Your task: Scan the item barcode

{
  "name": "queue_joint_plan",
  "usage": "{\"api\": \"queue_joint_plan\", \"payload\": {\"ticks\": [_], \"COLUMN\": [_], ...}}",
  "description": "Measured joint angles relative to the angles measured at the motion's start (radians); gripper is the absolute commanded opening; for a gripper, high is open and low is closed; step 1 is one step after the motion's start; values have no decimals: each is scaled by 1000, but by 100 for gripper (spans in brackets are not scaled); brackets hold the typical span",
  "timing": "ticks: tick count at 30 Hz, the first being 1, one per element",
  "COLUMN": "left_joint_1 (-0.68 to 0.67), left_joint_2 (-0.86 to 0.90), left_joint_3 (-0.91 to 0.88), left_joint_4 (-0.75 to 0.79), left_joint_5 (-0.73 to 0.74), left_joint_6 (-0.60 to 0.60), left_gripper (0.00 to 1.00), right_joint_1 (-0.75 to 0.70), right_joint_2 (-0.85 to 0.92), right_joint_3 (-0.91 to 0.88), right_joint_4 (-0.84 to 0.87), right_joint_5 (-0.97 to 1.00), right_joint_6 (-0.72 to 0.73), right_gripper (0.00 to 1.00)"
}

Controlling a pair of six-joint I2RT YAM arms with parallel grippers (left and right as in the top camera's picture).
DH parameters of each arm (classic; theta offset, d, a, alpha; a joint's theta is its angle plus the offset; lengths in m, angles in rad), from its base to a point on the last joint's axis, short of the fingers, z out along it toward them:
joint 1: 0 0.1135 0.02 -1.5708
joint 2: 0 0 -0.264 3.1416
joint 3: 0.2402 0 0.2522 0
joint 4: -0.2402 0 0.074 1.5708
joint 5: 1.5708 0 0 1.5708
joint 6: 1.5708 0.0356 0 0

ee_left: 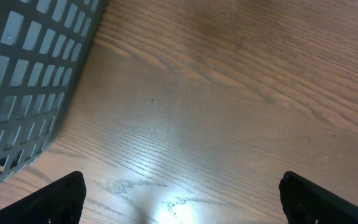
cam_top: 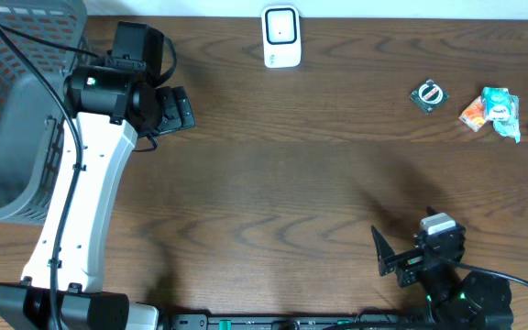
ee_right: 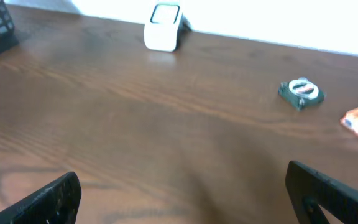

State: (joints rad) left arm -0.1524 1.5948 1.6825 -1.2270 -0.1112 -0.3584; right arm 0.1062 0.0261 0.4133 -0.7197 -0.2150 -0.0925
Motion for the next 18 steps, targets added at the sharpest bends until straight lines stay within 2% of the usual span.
{"api": "queue_joint_plan", "payload": {"ticks": [9,18], "left_joint_1": [0,0], "left_joint_2": [0,0], "left_joint_3": [0,0], "left_joint_4": [0,0], "left_joint_5": [0,0], "left_joint_6": [0,0], "left_gripper": [98,98], "right_joint_1": [-31,-31], "right_joint_2": [-14,-14], "right_joint_3": [-156,-326], "right_joint_4": [328,694], "right_joint_5": [-21,-9], "right_joint_6": [-27,24], "right_gripper": [99,99]}}
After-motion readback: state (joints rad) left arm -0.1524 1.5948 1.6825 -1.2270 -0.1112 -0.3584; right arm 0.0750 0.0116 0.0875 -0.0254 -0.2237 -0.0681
